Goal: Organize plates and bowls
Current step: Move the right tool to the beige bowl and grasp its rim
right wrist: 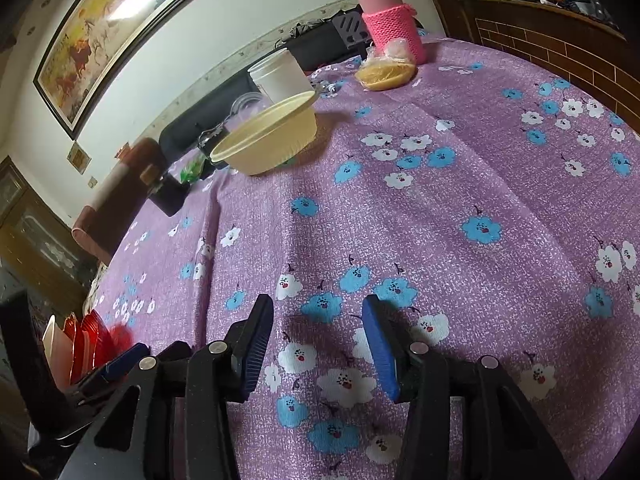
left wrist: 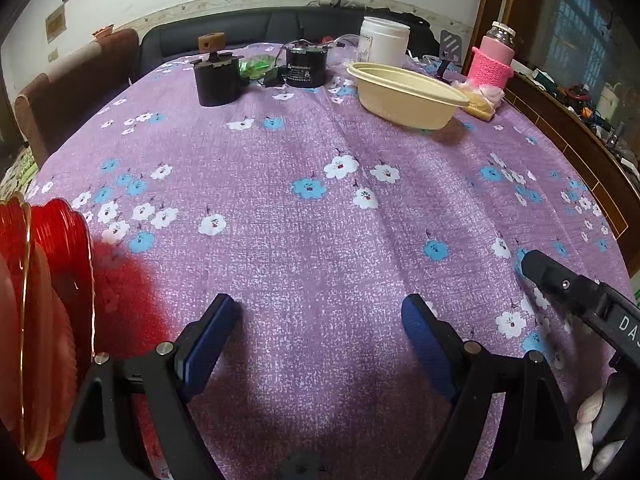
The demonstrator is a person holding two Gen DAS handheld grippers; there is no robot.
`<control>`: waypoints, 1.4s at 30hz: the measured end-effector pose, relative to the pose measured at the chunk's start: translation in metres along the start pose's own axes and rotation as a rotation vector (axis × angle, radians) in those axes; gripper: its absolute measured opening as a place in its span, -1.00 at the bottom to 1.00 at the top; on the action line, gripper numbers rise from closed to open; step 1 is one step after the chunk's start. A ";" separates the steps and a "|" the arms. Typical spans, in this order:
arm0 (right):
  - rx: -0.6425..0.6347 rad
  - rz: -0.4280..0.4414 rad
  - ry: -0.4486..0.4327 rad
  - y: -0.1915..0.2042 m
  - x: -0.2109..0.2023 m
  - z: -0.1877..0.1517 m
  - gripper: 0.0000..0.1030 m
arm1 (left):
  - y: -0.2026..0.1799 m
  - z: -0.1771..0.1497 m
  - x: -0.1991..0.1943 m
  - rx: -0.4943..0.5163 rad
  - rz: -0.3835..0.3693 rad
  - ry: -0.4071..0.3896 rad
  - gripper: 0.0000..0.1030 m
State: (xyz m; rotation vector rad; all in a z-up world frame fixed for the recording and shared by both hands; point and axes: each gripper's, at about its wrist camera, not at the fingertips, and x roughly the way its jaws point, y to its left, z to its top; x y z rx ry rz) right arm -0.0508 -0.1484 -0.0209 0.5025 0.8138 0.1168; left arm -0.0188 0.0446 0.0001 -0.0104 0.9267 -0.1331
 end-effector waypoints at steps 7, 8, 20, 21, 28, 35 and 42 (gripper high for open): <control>-0.018 0.014 -0.002 0.005 0.001 -0.001 0.19 | -0.007 -0.001 0.004 0.043 0.001 0.025 0.90; -0.023 0.015 -0.001 0.006 0.001 -0.001 0.23 | -0.009 -0.001 0.005 0.057 0.008 0.033 0.95; -0.045 0.012 -0.001 0.011 0.002 -0.002 0.33 | -0.012 -0.001 0.009 0.084 0.031 0.052 1.00; -0.046 0.012 -0.001 0.011 0.002 -0.002 0.34 | -0.013 -0.002 0.009 0.084 0.031 0.051 1.00; -0.052 0.013 0.000 0.012 0.002 -0.002 0.38 | -0.013 -0.001 0.009 0.084 0.031 0.052 1.00; -0.060 0.014 0.006 0.013 0.003 -0.001 0.43 | -0.013 -0.001 0.009 0.085 0.031 0.052 1.00; -0.066 -0.017 0.010 0.025 0.001 0.031 0.43 | -0.014 -0.001 0.009 0.085 0.031 0.052 1.00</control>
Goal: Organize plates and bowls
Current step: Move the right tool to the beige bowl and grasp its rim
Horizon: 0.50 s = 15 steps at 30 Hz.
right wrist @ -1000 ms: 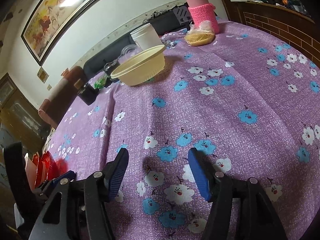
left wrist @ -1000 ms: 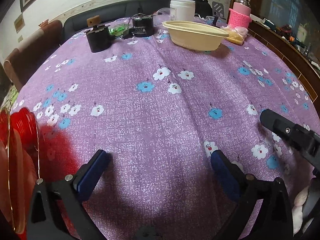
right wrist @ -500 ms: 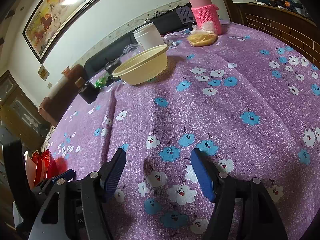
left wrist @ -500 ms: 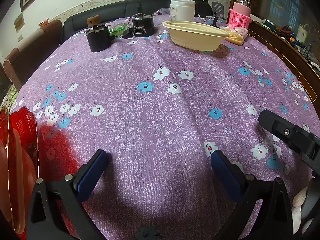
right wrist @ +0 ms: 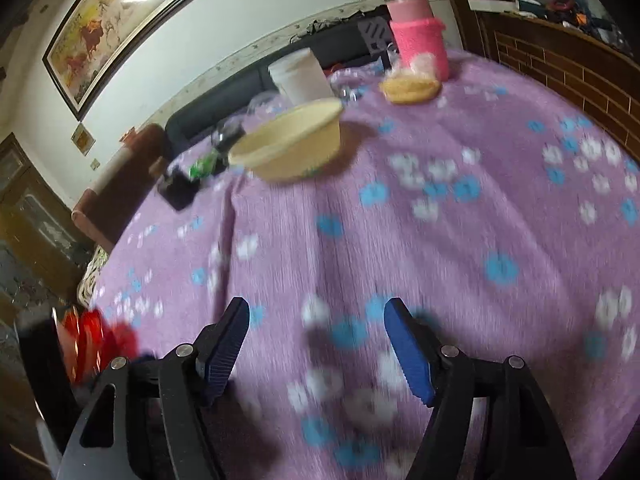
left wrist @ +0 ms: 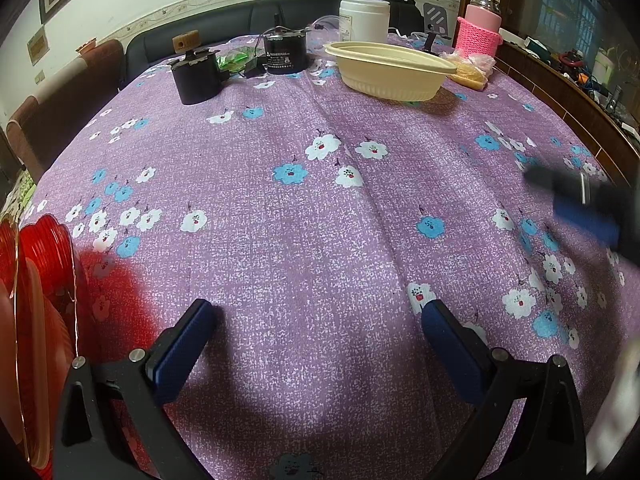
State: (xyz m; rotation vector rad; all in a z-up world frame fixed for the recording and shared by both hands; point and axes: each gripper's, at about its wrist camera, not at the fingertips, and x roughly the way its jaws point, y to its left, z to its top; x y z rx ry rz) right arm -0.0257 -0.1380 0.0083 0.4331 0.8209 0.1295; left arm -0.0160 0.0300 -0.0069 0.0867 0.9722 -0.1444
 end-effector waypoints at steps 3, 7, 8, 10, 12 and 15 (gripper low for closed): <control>0.054 0.008 -0.021 0.000 0.012 0.043 0.43 | 0.000 0.000 0.000 0.001 0.000 0.000 1.00; 0.098 -0.027 -0.015 0.005 0.047 0.093 0.43 | 0.000 0.001 0.001 0.008 -0.006 0.001 1.00; 0.113 -0.028 -0.008 0.006 0.057 0.102 0.42 | -0.001 0.001 0.001 0.010 -0.007 0.001 1.00; 0.140 -0.033 0.021 0.010 0.081 0.119 0.24 | -0.001 0.001 0.001 0.015 -0.011 0.002 1.00; 0.159 -0.041 0.053 0.012 0.099 0.128 -0.01 | -0.001 0.001 0.002 0.021 -0.015 0.002 1.00; 0.210 -0.047 0.098 0.007 0.120 0.131 -0.52 | -0.001 0.002 0.002 0.032 -0.024 0.004 1.00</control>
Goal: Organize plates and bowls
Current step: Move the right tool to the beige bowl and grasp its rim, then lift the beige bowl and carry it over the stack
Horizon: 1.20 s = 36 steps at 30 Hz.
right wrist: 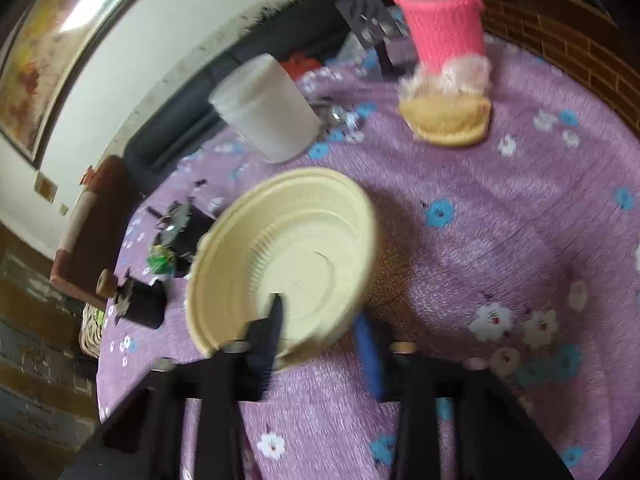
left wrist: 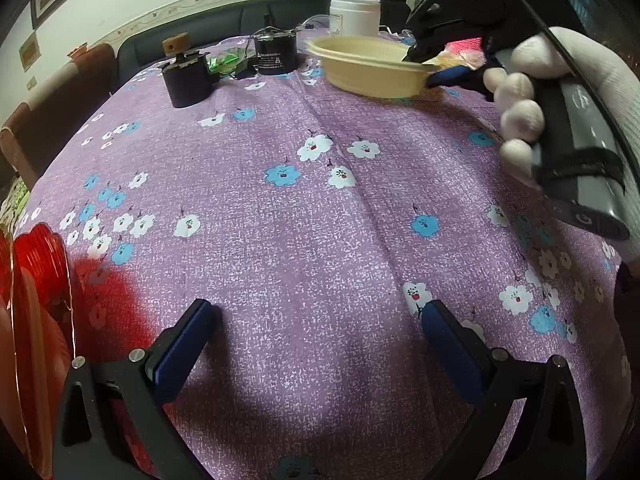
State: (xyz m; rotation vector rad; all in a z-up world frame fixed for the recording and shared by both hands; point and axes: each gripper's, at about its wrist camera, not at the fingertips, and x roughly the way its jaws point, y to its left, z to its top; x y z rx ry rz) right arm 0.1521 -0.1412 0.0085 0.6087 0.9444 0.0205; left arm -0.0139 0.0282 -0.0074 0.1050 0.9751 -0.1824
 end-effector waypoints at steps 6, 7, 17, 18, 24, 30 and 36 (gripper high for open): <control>-0.072 0.057 0.042 -0.003 -0.029 -0.022 -0.82 | -0.001 -0.001 -0.001 0.026 -0.026 0.004 1.00; -0.079 0.068 0.057 -0.007 -0.037 -0.027 -0.82 | -0.001 -0.001 -0.002 0.031 -0.034 0.005 1.00; 0.015 0.122 0.219 -0.090 -0.122 -0.088 -0.83 | 0.007 -0.005 -0.015 -0.011 -0.378 0.007 0.99; 0.021 0.125 0.232 -0.097 -0.129 -0.094 -0.83 | 0.007 -0.006 -0.015 -0.017 -0.402 0.006 0.99; 0.031 0.163 0.298 -0.126 -0.157 -0.130 -0.78 | -0.003 -0.013 -0.023 0.001 -0.431 -0.015 0.99; -0.003 0.195 0.229 -0.131 -0.163 -0.135 -0.71 | -0.019 -0.015 -0.044 0.036 -0.328 -0.026 1.00; -0.028 0.207 0.139 -0.126 -0.162 -0.133 -0.28 | -0.042 0.001 -0.064 0.099 -0.263 -0.049 1.00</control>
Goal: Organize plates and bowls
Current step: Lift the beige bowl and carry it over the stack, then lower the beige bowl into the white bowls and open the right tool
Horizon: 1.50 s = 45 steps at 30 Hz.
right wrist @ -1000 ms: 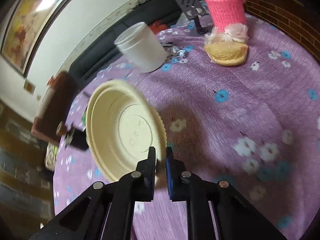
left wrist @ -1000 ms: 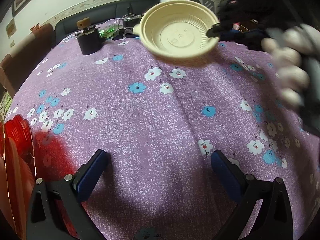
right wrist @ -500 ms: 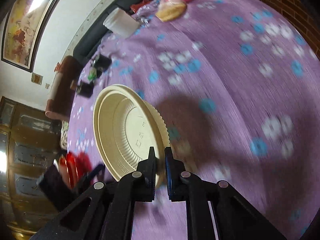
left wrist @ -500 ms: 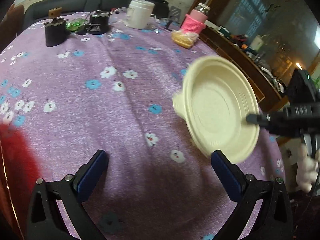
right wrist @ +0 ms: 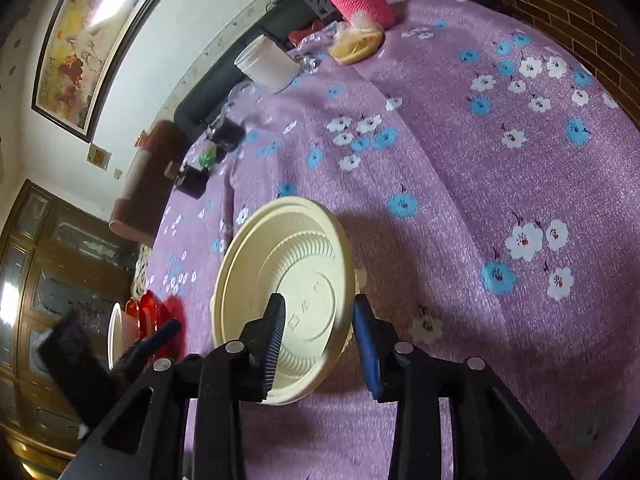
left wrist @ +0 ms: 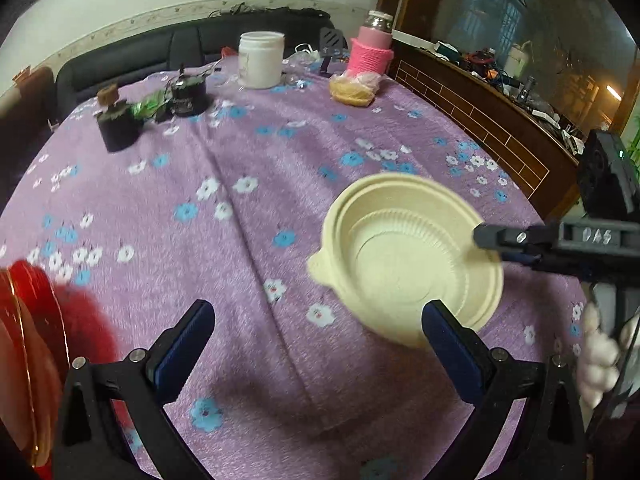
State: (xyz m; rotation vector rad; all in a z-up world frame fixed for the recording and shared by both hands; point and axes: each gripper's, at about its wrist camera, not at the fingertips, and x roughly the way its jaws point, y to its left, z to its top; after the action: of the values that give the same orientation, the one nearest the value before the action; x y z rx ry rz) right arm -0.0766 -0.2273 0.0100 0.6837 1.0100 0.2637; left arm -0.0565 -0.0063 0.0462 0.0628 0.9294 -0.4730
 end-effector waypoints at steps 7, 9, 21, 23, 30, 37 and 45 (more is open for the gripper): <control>-0.024 -0.036 -0.052 -0.004 0.004 -0.006 -0.28 | -0.001 0.014 0.038 -0.130 -0.042 0.096 0.83; -0.039 -0.052 -0.057 -0.004 0.006 -0.007 -0.28 | 0.000 0.014 0.053 -0.177 -0.118 0.164 0.25; -0.194 -0.043 -0.125 0.045 -0.006 -0.021 -0.61 | 0.003 0.002 -0.005 -0.174 -0.042 0.087 -0.48; -0.215 -0.021 -0.136 0.061 -0.009 -0.022 -0.61 | 0.011 -0.001 -0.028 -0.185 -0.018 0.038 -0.48; -0.325 0.099 -0.120 0.140 0.007 -0.035 -0.60 | 0.070 -0.024 -0.108 -0.306 0.101 -0.112 -0.46; -0.460 0.206 -0.050 0.235 0.048 -0.059 -0.60 | 0.127 -0.053 -0.176 -0.423 0.244 -0.212 -0.30; -0.615 0.199 -0.010 0.311 0.101 -0.095 -0.60 | 0.169 -0.069 -0.207 -0.470 0.450 -0.283 -0.14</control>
State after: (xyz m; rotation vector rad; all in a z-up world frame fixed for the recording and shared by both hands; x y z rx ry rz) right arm -0.0726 0.0996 0.1053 0.2209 0.7902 0.7095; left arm -0.1426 0.2383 0.1412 -0.2142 0.6987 0.1578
